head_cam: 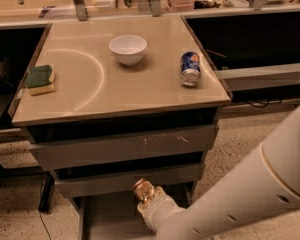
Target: Pick orange can from bottom drawer and place on counter
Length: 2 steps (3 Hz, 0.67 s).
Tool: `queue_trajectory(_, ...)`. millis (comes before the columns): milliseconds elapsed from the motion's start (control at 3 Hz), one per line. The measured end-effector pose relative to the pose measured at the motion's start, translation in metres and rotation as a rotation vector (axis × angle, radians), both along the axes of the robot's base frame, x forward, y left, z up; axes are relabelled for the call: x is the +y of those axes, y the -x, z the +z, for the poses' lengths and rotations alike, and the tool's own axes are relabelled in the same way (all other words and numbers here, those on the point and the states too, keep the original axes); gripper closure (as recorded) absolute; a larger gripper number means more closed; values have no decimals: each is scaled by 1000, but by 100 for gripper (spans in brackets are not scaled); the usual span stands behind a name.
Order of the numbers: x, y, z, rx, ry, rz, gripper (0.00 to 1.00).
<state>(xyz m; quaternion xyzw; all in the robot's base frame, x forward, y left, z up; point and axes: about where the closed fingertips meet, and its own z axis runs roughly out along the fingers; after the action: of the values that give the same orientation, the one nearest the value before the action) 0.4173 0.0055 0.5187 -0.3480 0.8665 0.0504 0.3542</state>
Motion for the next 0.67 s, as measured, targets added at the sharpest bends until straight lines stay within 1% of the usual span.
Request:
queue_trajectory(333,-2,-7,50,-93,37,-3,100)
queue_trajectory(667,-6,-13,72,-137,38,-25,100)
